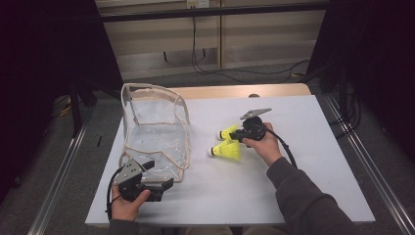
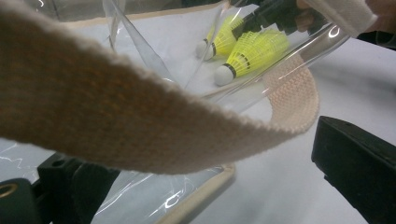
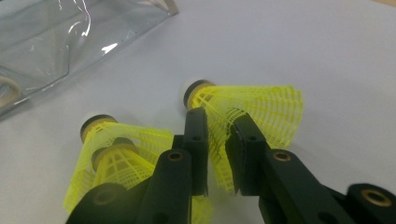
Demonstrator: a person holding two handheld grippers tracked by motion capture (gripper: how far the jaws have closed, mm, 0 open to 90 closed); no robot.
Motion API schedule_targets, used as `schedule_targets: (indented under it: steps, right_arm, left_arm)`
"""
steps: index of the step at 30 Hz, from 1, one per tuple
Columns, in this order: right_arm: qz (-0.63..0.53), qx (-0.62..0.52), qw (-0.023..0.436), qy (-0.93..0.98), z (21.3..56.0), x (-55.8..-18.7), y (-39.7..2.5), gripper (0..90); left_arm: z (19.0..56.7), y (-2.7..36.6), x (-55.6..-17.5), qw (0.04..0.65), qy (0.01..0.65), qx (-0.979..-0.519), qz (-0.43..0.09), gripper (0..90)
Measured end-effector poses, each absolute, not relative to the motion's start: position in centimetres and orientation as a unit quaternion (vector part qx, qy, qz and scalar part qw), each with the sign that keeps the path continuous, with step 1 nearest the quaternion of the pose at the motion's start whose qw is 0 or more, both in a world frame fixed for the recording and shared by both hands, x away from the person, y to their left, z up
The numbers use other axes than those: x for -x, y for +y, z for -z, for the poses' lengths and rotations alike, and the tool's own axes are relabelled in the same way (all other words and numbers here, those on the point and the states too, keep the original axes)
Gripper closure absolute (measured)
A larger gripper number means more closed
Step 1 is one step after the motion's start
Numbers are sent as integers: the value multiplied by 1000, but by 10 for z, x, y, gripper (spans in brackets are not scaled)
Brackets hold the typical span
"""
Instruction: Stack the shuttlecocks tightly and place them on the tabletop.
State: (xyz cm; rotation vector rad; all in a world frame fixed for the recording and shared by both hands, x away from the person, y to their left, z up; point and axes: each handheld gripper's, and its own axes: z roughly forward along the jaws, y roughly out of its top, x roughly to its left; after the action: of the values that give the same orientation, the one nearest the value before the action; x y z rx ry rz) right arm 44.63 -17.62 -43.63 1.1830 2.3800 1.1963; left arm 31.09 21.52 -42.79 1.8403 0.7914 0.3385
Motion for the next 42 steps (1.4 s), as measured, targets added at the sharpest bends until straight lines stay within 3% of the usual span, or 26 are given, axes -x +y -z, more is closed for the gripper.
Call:
schedule_targets:
  steps: [6,42]
  right_arm:
    - [-411,-402,111,811,438,-447,-176,896]
    - [-446,-386,127,797,423,-412,-225,900]
  left_arm:
    - [428,215,-311,528,330,-770,-140,30]
    - [428,215,-311,524,330,-772,-143,30]
